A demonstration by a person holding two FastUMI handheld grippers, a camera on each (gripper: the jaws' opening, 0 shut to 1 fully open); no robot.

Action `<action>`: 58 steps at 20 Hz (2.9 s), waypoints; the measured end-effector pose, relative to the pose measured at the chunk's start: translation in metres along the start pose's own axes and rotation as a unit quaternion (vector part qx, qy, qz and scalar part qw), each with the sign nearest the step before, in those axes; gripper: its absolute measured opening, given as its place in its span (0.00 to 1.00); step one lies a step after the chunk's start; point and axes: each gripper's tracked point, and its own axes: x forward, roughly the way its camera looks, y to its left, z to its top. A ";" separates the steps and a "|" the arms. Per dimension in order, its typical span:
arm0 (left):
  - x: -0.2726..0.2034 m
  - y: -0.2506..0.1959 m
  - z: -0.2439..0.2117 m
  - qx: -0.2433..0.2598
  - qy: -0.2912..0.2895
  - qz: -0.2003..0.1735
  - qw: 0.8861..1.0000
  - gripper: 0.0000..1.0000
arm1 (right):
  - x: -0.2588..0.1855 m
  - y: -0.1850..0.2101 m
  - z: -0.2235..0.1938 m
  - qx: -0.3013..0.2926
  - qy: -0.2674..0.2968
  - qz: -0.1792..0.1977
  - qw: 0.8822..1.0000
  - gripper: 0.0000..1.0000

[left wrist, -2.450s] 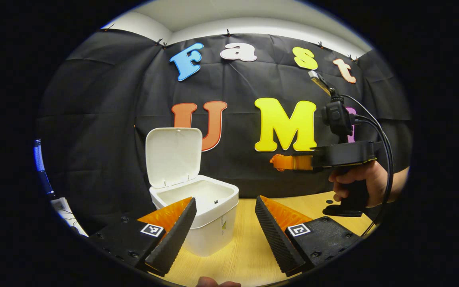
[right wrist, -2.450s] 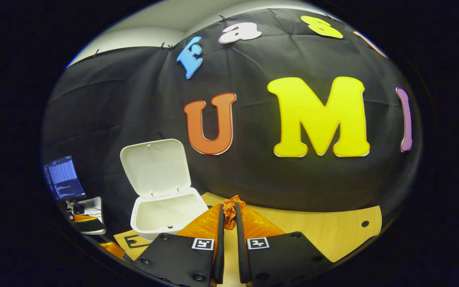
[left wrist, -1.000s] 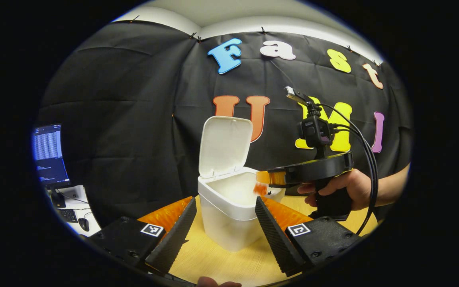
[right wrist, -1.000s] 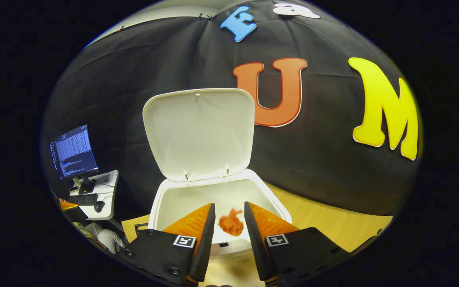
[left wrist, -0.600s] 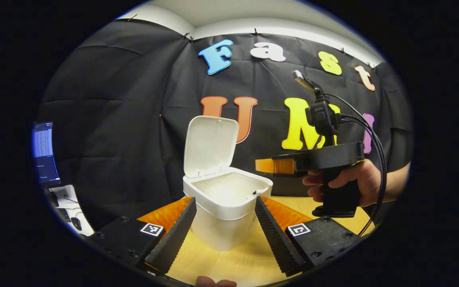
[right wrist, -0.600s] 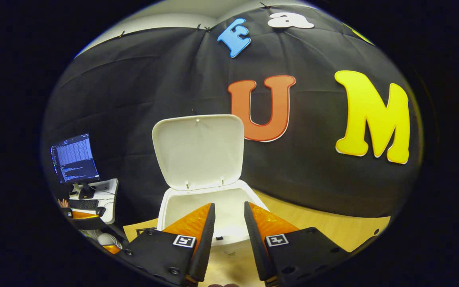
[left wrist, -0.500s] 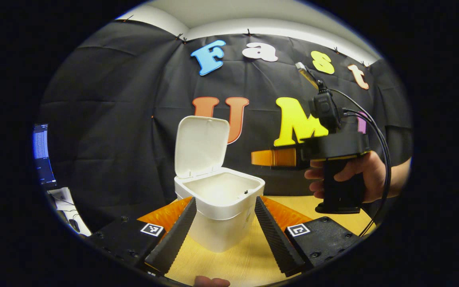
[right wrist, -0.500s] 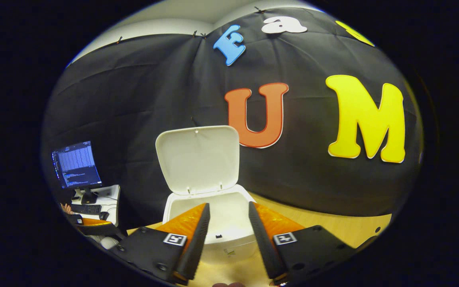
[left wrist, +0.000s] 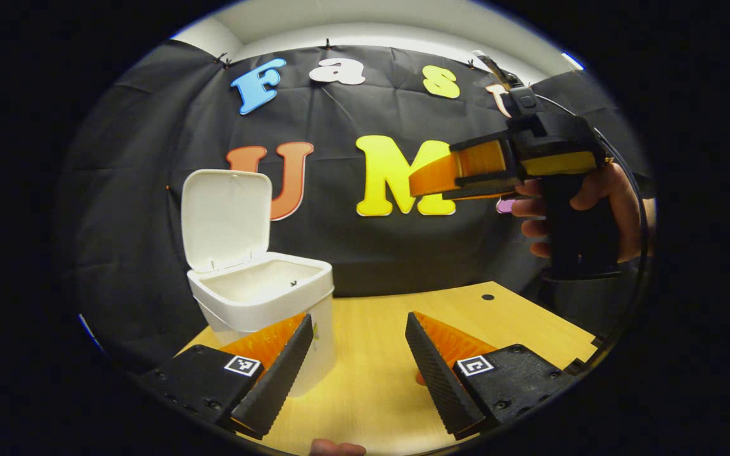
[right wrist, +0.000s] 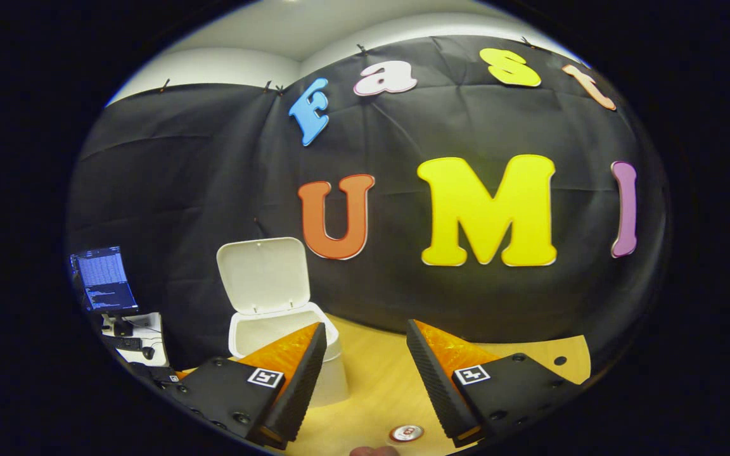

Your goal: Press the lid of the desktop garbage bin to open it, pick up the crumpled paper on the desktop and throw it into the bin, then pick up the pop can on the desktop and drop it into the bin, and finally close the garbage bin lid.

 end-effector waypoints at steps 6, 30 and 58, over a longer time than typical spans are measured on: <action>0.029 -0.045 -0.045 -0.015 0.028 -0.054 0.998 0.96 | -0.080 -0.085 -0.015 -0.005 -0.010 -0.089 0.996 0.84; 0.157 -0.112 -0.208 0.025 0.131 -0.086 0.987 0.97 | -0.198 -0.188 -0.117 0.017 0.088 -0.215 0.973 0.84; 0.118 -0.010 0.054 -0.002 0.014 0.003 1.000 0.82 | -0.138 -0.124 -0.077 0.019 0.012 -0.145 0.989 0.85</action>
